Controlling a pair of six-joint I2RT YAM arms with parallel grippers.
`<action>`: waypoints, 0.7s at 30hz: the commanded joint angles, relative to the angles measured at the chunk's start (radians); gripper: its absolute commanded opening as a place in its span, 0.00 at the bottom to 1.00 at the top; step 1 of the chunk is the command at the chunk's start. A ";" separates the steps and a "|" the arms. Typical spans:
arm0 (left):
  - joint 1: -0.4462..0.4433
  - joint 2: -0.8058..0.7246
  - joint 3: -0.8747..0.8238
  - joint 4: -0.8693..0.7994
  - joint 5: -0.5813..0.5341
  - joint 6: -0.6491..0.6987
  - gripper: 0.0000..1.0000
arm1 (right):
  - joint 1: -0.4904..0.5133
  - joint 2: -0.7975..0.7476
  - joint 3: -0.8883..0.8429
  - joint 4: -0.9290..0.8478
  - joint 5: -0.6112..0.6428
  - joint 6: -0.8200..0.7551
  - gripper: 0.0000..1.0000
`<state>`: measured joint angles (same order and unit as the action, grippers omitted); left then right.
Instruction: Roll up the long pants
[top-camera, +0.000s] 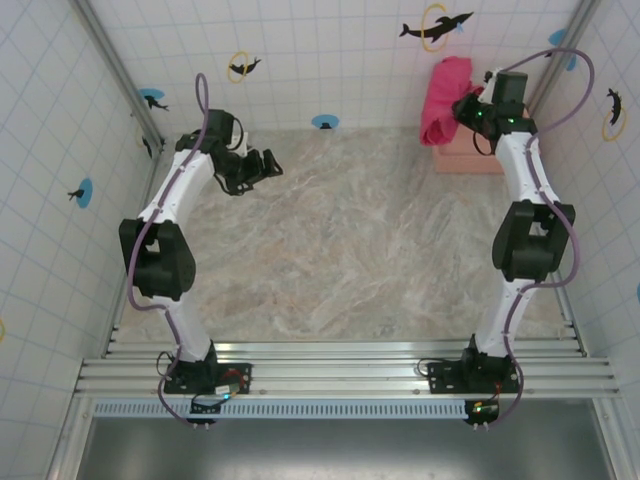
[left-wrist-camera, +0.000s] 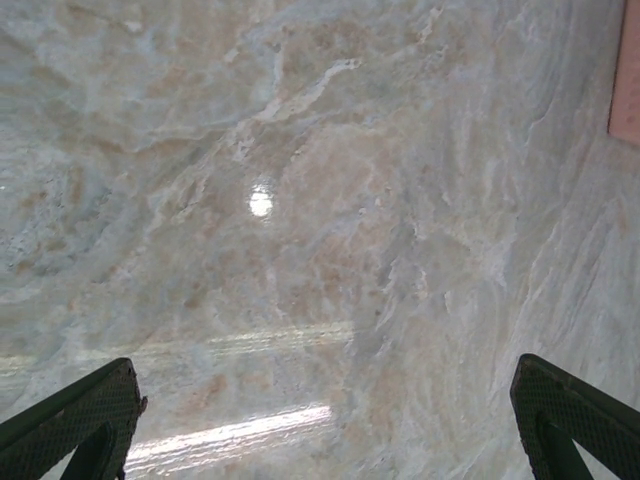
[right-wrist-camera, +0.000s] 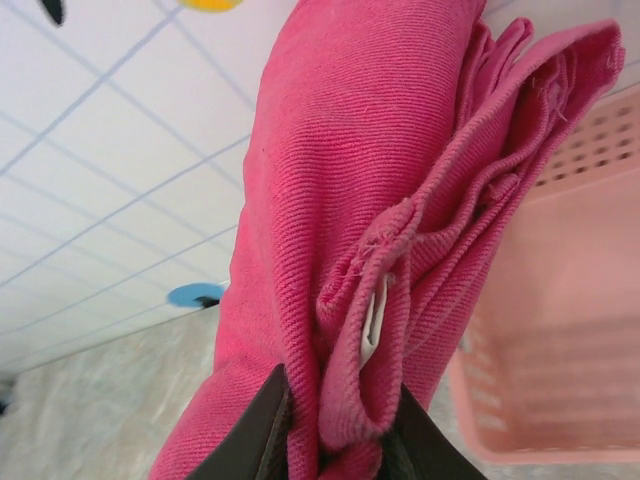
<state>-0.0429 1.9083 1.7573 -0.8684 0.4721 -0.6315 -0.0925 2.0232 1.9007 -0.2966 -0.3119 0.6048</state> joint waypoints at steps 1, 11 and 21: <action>0.007 -0.013 0.002 -0.057 -0.011 0.050 0.98 | 0.008 -0.102 -0.031 0.195 0.151 -0.047 0.00; 0.009 0.009 -0.013 -0.113 -0.024 0.070 0.98 | 0.004 -0.162 -0.155 0.260 0.392 -0.093 0.00; 0.027 -0.009 -0.054 -0.160 -0.045 0.089 0.97 | 0.012 -0.077 -0.125 0.326 0.620 -0.106 0.00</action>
<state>-0.0277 1.9091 1.7199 -0.9794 0.4492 -0.5713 -0.0891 1.9743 1.7142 -0.1844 0.1825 0.5144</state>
